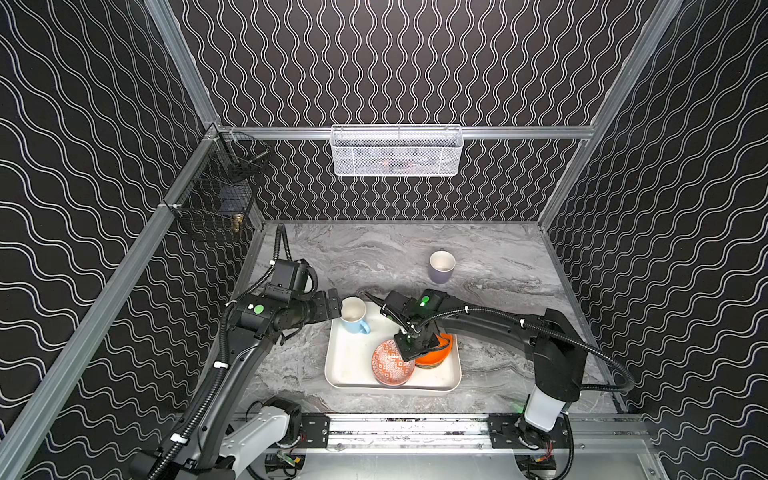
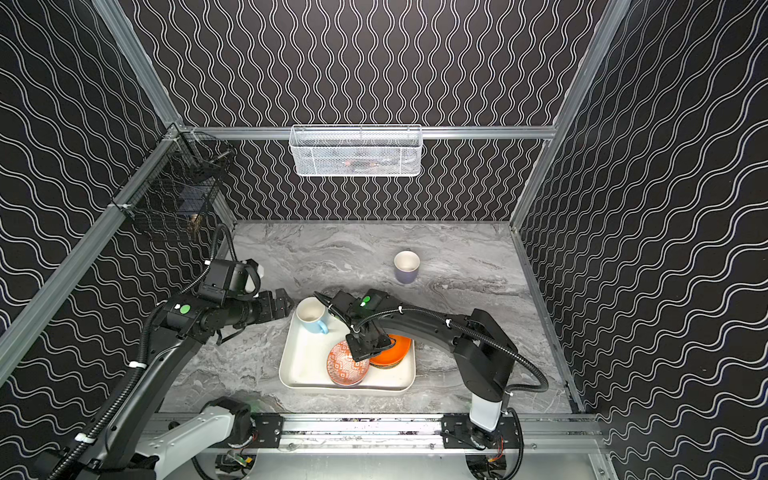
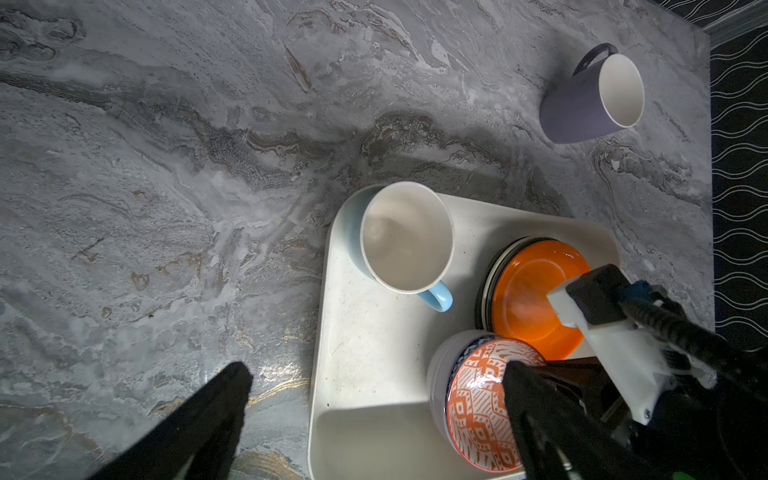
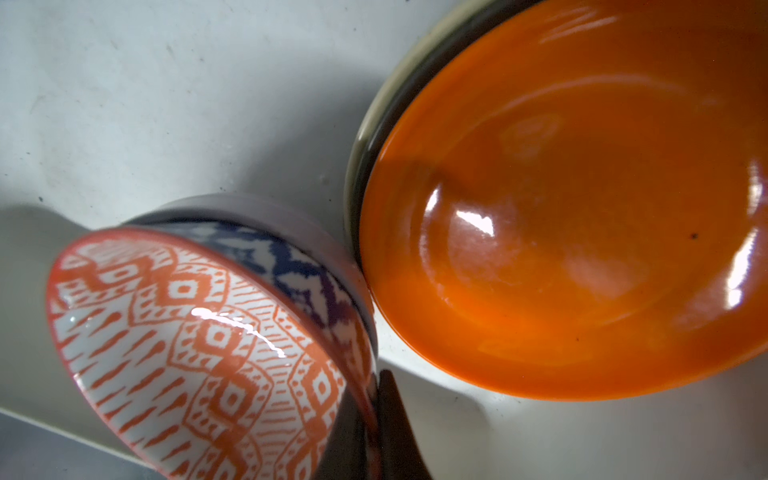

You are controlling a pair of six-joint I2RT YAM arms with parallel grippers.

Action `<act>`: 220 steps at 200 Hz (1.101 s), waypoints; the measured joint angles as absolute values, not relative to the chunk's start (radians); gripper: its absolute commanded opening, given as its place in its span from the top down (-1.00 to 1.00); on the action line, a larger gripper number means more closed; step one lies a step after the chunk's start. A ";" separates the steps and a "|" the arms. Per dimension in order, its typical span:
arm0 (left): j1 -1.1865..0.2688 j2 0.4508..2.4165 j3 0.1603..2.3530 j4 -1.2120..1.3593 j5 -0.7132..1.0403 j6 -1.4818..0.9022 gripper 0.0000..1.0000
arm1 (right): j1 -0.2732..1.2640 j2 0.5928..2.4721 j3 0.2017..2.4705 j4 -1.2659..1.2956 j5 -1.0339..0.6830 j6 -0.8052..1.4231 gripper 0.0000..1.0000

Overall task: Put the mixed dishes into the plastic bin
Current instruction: 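Carry the orange-patterned bowl over the tray and lower it into the lavender bowl, then open the right gripper and move it to the lavender mug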

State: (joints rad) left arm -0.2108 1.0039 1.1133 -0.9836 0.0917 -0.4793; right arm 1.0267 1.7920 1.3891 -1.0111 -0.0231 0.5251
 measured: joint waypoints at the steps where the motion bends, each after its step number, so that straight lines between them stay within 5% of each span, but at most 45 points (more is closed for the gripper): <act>1: -0.211 1.004 1.113 -0.984 0.092 -0.479 -0.97 | 1.027 1.792 1.390 -1.011 -0.023 0.524 0.89; 56: -0.211 1.003 1.119 -0.985 0.081 -0.479 -0.97 | 1.029 1.802 1.425 -1.033 -0.024 0.496 0.26; 164: -0.211 1.010 1.140 -0.988 0.073 -0.476 -0.97 | 0.983 1.693 1.394 -1.025 -0.039 0.506 0.23; 199: -0.212 1.048 1.183 -0.989 0.071 -0.475 -0.97 | 0.803 1.601 1.356 -0.994 -0.068 0.508 -0.21; 220: -0.216 1.094 1.230 -0.987 0.066 -0.469 -0.97 | 0.677 1.584 1.372 -0.973 -0.080 0.488 -0.31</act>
